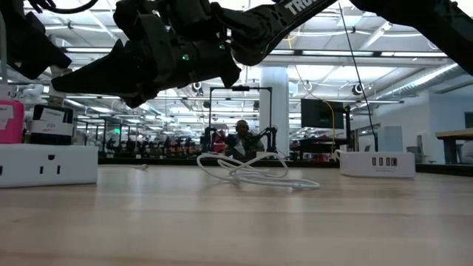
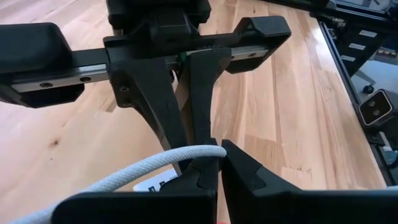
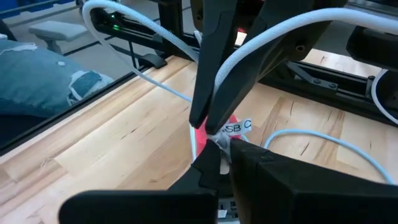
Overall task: Insert USB
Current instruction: Insert the top right white cable charger into the black adapter charger
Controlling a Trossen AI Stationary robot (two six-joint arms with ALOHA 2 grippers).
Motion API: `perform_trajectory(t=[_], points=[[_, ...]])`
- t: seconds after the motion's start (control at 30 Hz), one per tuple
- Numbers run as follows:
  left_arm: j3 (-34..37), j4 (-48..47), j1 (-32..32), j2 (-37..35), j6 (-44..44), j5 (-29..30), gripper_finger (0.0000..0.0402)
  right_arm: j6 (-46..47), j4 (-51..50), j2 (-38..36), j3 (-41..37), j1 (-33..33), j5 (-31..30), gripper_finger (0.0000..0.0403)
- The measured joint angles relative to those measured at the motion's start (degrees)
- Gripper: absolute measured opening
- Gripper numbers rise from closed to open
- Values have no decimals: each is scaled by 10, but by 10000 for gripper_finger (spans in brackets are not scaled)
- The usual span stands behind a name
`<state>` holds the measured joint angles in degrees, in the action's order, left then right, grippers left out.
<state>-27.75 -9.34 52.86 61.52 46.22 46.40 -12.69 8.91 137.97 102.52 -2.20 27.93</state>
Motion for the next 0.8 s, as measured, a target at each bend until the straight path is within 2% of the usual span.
perform_trajectory(t=[0.3,0.43,0.63,0.8], points=[[0,6,0,-6,-1,-34,19,9,4,2,5,0,3,0],[-14,13,1,-15,-6,-53,49,10,3,2,5,2,6,0],[-53,15,2,-17,-63,-66,111,11,1,2,5,6,-4,0],[-91,-24,2,-17,-77,-123,132,11,1,3,5,5,-3,0]])
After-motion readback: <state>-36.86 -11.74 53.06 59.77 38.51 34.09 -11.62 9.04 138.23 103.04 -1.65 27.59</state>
